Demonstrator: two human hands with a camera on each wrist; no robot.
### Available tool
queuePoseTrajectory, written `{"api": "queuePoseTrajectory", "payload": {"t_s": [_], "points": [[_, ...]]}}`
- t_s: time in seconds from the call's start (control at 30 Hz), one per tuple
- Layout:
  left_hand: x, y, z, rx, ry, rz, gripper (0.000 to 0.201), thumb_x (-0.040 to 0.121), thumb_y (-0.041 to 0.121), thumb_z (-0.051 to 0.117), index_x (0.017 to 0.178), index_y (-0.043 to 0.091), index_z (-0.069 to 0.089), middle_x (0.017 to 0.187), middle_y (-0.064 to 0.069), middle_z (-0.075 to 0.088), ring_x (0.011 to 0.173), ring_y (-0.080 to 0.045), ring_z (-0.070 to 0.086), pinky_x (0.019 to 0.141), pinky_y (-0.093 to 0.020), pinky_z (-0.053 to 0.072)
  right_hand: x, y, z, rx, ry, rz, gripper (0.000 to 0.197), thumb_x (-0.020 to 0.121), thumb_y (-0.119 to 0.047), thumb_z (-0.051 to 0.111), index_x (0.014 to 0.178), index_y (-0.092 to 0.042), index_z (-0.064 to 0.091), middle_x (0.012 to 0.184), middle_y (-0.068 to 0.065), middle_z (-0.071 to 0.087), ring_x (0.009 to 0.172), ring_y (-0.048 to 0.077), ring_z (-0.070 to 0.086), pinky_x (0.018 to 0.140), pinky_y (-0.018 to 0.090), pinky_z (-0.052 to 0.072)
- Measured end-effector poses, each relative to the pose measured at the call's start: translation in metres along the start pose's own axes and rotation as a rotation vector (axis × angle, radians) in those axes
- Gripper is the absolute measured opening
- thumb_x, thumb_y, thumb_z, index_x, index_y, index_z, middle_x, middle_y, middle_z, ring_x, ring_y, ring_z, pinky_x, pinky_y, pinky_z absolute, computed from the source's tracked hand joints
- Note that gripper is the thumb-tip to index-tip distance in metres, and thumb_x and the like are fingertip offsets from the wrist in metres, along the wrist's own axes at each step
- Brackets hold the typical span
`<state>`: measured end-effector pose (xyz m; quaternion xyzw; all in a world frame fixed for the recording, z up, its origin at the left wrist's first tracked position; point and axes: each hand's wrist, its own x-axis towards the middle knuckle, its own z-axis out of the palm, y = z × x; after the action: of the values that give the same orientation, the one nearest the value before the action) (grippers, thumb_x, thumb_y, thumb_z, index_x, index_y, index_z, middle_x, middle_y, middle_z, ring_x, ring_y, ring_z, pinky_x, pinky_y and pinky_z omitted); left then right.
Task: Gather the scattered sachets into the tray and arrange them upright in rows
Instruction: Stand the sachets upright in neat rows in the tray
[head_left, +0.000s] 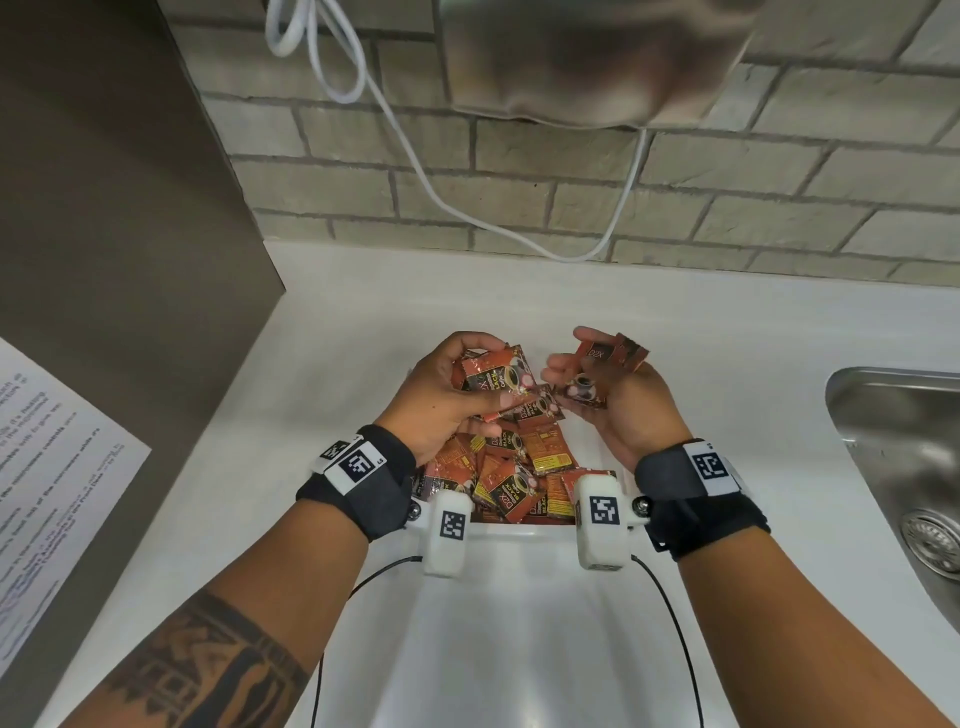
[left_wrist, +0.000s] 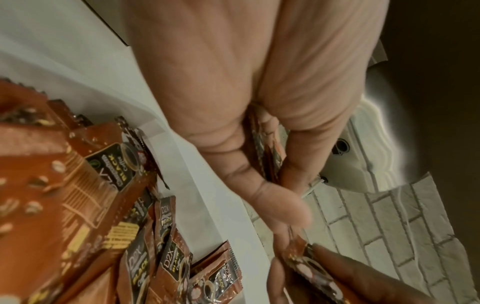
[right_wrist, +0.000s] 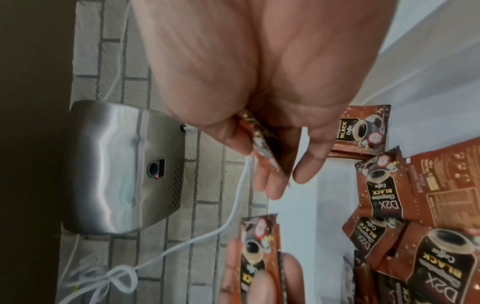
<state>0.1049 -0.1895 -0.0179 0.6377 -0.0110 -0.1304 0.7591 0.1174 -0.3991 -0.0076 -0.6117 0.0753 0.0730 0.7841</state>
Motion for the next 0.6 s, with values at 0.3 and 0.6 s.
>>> {"api": "queuePoseTrajectory", "payload": {"t_s": [0.3,0.6], "points": [[0.002,0.005,0.004,0.262,-0.034,0.031,0.050,0.075,0.016,0.089,0.116,0.034,0.067,0.108,-0.003,0.072,0.077,-0.023,0.071,0.046,-0.024,0.047,0.003,0.005,0.008,-0.613,-0.239,-0.069,0.032,0.087,-0.043,0.073,0.110,-0.021,0.069,0.094,-0.001,0.077,0.093,0.023,0.073,0.094,0.048,0.056],[0.006,0.012,-0.001,0.393,0.021,0.085,0.046,0.071,0.018,0.092,0.109,0.026,0.068,0.101,0.000,0.074,0.065,-0.014,0.063,0.043,-0.022,0.045,0.004,-0.005,-0.004,-0.697,-0.380,0.041,0.063,0.073,-0.052,0.084,0.118,-0.011,0.066,0.100,0.006,0.076,0.095,0.023,0.073,0.087,0.035,0.058]]}}
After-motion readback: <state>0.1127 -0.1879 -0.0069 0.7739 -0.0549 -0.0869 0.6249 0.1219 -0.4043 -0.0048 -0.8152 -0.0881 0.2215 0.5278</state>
